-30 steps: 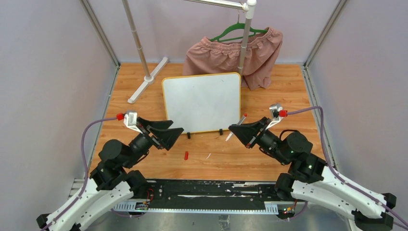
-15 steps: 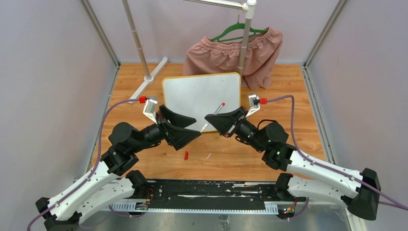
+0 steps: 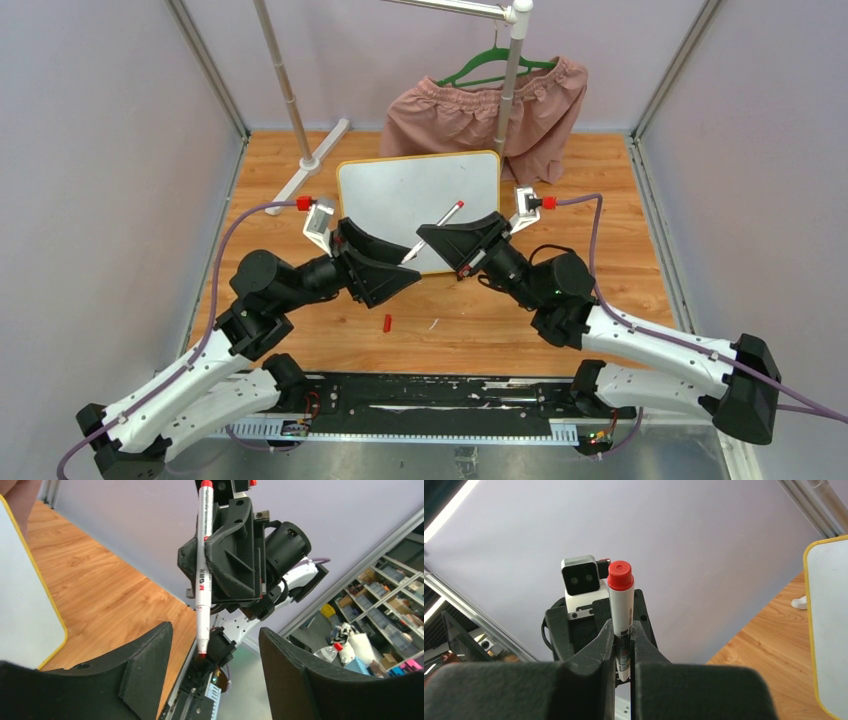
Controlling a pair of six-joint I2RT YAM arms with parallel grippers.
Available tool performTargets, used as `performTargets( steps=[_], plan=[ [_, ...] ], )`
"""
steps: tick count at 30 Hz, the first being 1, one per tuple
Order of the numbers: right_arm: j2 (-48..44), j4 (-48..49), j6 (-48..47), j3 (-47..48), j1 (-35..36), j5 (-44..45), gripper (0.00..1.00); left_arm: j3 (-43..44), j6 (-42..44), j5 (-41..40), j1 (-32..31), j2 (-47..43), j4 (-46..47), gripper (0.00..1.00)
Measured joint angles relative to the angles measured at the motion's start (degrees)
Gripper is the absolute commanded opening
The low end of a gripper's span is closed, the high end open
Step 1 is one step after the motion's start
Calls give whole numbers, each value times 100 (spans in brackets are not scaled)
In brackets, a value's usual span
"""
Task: Write a sentence on the whiteboard
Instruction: Adjust the whiteboard marker.
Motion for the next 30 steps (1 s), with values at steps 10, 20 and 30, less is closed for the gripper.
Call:
performTargets(
  steps=[10,20,30],
  plan=[
    [118,234,28,74,173,7,0,168,-24,-275,0,44,42,45],
    [118,275,26,74,245,35,0,184,-116,-404,0,57,59,41],
    [118,275,9,74,308,146,0,260,-216,-234,0,221,136,13]
  ],
)
